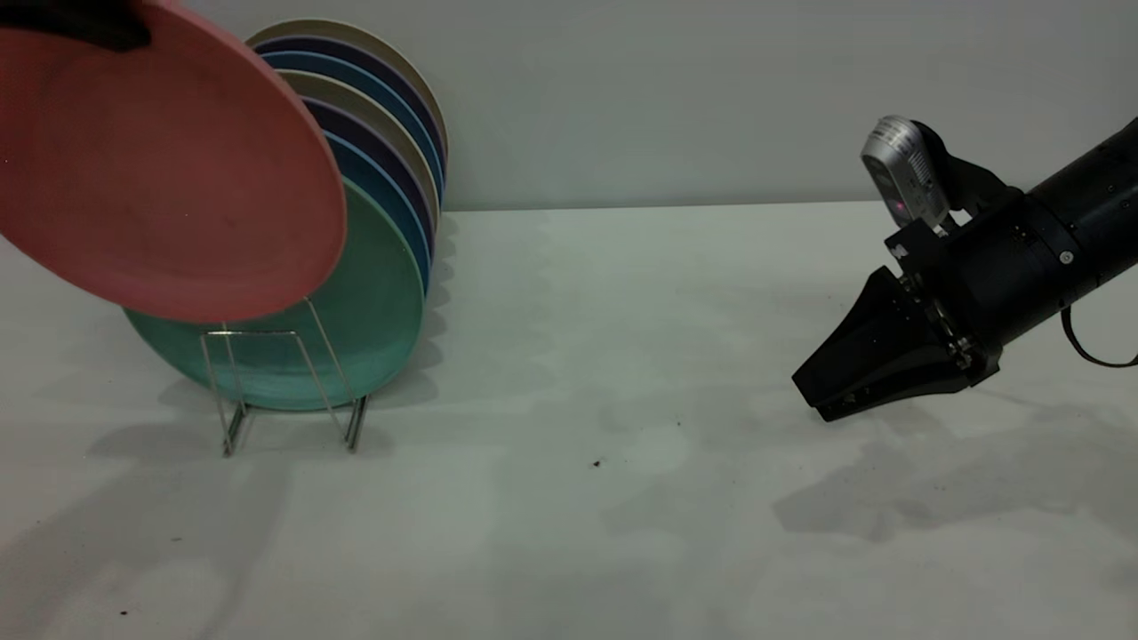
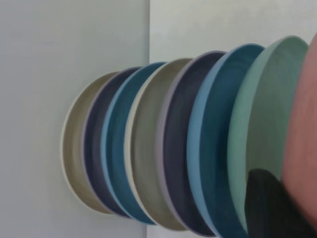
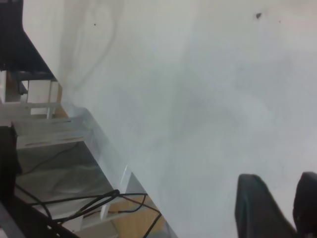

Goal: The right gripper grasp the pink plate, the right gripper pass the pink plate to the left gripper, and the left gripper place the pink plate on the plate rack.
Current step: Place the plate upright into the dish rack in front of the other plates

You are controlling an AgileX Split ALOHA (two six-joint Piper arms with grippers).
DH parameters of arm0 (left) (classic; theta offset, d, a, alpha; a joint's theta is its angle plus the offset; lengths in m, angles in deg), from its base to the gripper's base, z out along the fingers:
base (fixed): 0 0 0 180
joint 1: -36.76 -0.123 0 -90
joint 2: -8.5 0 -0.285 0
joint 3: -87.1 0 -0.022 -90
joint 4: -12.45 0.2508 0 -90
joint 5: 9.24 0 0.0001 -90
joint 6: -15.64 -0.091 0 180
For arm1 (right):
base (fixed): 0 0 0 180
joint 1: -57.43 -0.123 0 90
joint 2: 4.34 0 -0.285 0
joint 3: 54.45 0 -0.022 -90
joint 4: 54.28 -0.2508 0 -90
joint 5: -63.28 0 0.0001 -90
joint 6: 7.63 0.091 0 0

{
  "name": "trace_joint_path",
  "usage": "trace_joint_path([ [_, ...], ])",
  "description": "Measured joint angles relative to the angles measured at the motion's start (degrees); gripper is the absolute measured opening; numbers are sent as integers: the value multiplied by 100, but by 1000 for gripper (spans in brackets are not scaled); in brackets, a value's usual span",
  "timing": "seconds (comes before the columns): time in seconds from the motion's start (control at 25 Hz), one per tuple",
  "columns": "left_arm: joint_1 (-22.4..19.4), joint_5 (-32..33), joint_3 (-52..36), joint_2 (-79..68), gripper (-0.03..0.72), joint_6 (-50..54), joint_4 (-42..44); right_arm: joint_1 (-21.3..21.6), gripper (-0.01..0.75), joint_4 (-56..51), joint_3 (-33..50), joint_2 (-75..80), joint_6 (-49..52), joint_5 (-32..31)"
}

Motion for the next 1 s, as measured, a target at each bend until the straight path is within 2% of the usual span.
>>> trace_joint_path([
  [0.24, 0, -243, 0, -143, 79, 0, -74, 0, 213, 0, 0, 0, 0, 41],
  [0.6, 0, -249, 6, -143, 79, 0, -147, 0, 222, 1, 0, 148, 0, 45],
  [1.0, 0, 448, 575, -241, 79, 61, -141, 0, 234, -5, 0, 456, 0, 45],
])
